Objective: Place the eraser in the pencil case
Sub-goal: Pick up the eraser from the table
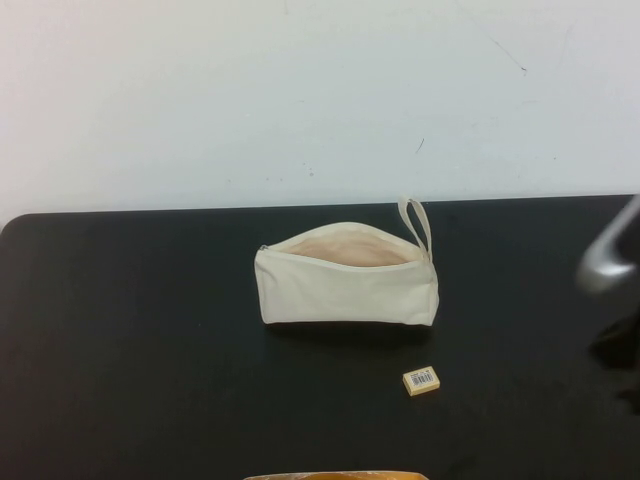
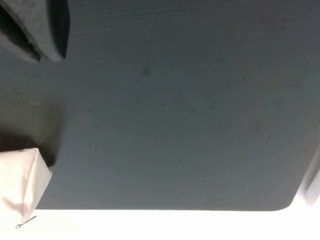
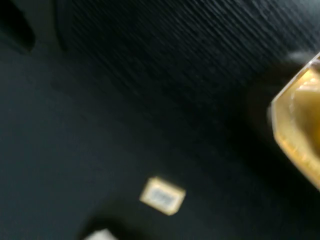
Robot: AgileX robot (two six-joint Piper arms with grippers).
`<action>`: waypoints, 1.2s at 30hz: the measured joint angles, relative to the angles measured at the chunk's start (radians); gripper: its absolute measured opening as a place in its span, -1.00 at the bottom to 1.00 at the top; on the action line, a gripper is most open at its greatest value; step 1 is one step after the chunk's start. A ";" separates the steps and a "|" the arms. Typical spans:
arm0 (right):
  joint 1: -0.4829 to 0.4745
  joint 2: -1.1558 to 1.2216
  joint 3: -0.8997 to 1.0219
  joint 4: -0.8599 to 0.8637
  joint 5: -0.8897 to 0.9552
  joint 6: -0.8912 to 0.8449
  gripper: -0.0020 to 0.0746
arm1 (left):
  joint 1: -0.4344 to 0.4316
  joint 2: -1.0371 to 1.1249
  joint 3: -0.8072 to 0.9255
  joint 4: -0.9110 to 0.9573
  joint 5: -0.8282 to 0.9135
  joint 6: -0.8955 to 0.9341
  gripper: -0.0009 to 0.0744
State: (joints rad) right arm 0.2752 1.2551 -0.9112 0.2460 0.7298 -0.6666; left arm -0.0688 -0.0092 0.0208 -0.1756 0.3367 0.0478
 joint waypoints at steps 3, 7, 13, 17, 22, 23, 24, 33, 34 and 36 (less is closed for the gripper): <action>0.075 0.096 -0.033 -0.020 -0.009 -0.004 -0.54 | 0.000 0.000 0.000 0.000 0.000 0.000 -0.98; 0.134 0.232 -0.085 -0.032 -0.024 -0.013 0.02 | 0.000 0.000 0.000 0.000 0.000 0.000 -0.98; 0.175 0.389 -0.166 -0.039 -0.054 -0.164 0.45 | 0.000 0.000 0.000 0.000 0.000 0.000 -0.98; 0.194 0.457 -0.178 0.018 -0.093 -0.341 0.49 | 0.000 0.000 0.000 0.000 0.000 0.000 -0.98; 0.215 0.507 -0.178 0.135 -0.123 -0.618 0.50 | 0.000 0.000 0.000 0.000 0.000 0.000 -0.98; 0.218 0.513 -0.178 0.155 -0.131 -0.665 0.50 | 0.000 0.000 0.000 0.000 0.000 0.000 -0.98; 0.218 0.524 -0.183 0.185 -0.141 -0.706 0.50 | 0.000 0.000 0.000 0.000 0.000 0.000 -0.98; 0.218 0.606 -0.192 0.344 -0.259 -0.911 0.49 | 0.000 0.000 0.000 0.000 0.000 0.000 -0.98; 0.218 0.617 -0.192 0.348 -0.261 -0.915 0.48 | 0.000 0.000 0.000 0.000 0.000 0.000 -0.98; 0.218 0.636 -0.192 0.348 -0.266 -0.922 0.46 | 0.000 0.000 0.000 0.000 0.000 0.000 -0.98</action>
State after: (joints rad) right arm 0.4932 1.8909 -1.1033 0.5939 0.4640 -1.5890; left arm -0.0688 -0.0092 0.0208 -0.1756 0.3367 0.0478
